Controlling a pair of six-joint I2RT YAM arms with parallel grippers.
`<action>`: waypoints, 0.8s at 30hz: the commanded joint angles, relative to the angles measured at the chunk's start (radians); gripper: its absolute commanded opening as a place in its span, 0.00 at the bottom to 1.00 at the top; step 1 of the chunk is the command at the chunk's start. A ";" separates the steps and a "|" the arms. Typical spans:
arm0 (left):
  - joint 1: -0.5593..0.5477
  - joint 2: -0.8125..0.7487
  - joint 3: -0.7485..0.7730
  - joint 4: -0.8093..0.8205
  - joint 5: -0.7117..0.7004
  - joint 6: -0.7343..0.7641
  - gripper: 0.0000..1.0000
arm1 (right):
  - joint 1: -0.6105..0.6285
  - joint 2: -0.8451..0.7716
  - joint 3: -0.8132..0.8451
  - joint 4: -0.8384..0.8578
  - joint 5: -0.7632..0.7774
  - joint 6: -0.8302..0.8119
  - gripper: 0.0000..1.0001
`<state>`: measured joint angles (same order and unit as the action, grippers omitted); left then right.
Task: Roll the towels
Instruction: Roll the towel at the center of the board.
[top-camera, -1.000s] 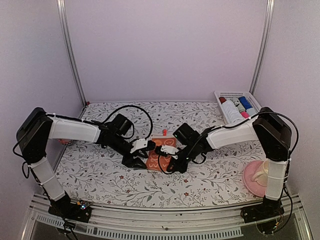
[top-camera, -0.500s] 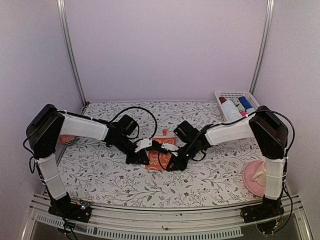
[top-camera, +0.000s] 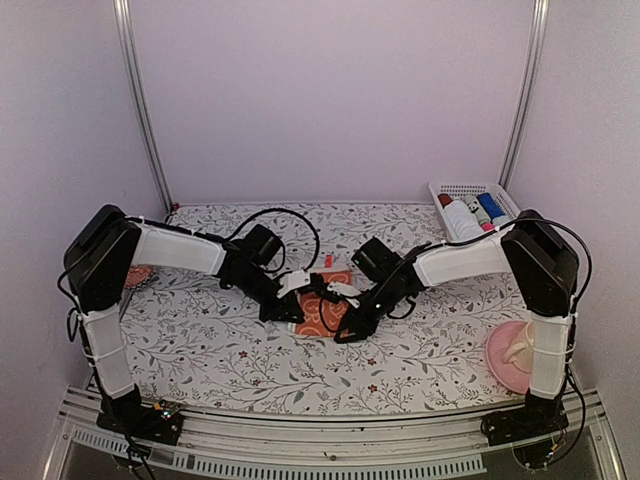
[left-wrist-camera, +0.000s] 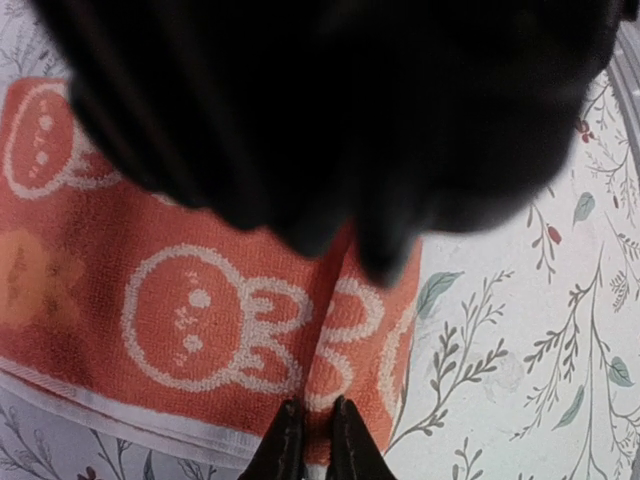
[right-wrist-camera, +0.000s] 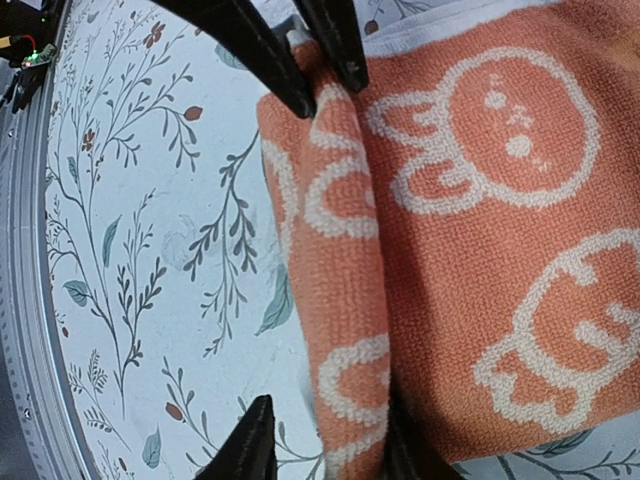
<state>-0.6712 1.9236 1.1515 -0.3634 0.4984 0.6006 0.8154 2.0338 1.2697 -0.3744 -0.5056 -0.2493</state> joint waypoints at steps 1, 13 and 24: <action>0.002 0.079 0.012 -0.064 -0.071 -0.022 0.13 | -0.007 -0.023 -0.022 -0.038 0.086 -0.015 0.40; -0.001 0.101 0.013 -0.063 -0.093 -0.027 0.14 | -0.065 -0.077 -0.049 0.002 0.115 0.056 0.55; 0.003 0.113 0.040 -0.055 -0.130 -0.061 0.14 | -0.076 -0.070 -0.050 0.041 0.100 0.075 0.55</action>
<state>-0.6693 1.9919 1.1904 -0.3622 0.4446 0.5560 0.7540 1.9762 1.2308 -0.3630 -0.4320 -0.1967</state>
